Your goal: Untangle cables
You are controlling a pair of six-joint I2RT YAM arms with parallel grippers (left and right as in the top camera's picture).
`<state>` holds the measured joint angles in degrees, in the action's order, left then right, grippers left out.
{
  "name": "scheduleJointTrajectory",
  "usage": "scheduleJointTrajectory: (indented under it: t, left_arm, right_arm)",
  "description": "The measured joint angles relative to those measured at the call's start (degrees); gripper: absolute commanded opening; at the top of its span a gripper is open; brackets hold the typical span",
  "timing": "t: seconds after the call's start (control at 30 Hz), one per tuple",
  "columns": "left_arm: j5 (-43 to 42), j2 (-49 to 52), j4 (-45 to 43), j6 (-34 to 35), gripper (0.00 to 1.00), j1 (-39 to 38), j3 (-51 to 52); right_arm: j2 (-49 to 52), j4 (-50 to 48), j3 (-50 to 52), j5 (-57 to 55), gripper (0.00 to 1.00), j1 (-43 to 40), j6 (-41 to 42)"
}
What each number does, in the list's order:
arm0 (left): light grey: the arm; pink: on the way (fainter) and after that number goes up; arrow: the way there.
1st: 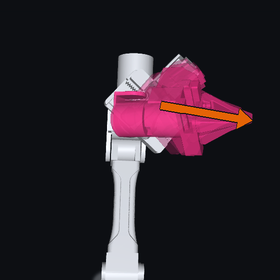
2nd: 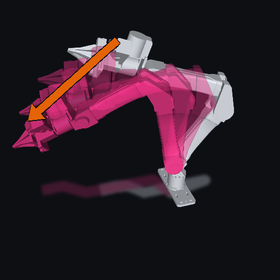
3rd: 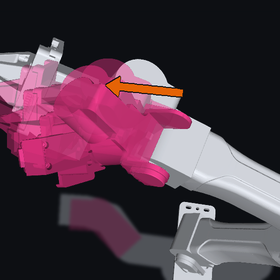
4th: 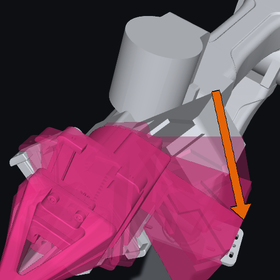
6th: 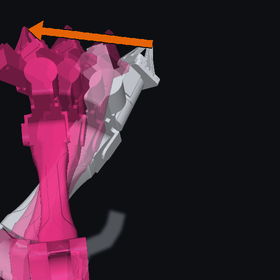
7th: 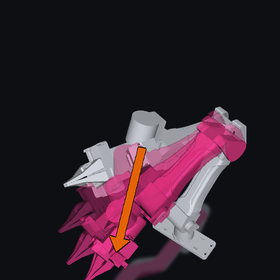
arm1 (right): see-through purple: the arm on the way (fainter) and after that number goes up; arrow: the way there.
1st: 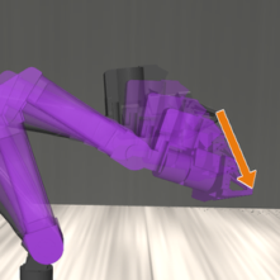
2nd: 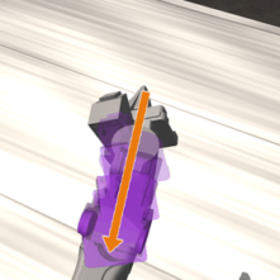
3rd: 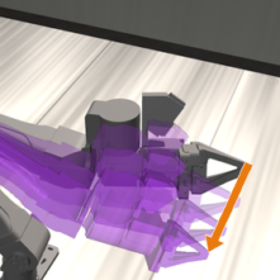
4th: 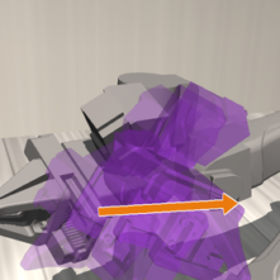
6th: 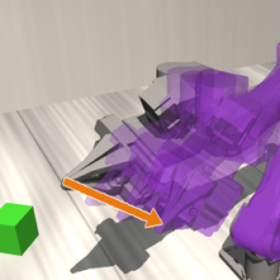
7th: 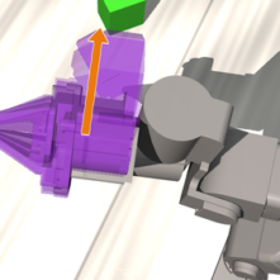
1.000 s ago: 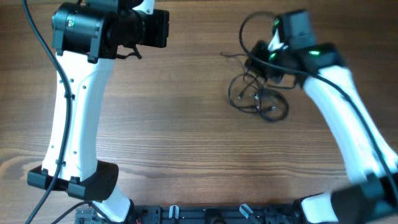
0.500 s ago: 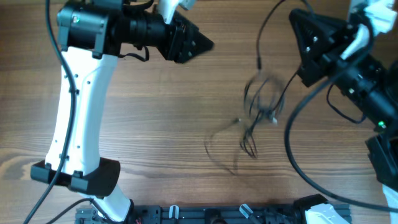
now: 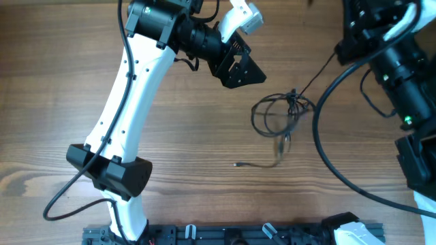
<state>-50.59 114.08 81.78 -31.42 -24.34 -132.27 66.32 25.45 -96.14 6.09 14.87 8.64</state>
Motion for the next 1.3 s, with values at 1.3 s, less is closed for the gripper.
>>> scheduleJointTrajectory:
  t: [1.3]
  left_arm:
    - [6.34, 11.37, -18.53, 20.7, 0.87, -12.13, 0.35]
  right_arm:
    - [1.7, -19.56, 0.11, -19.98, 0.04, 0.04, 3.15]
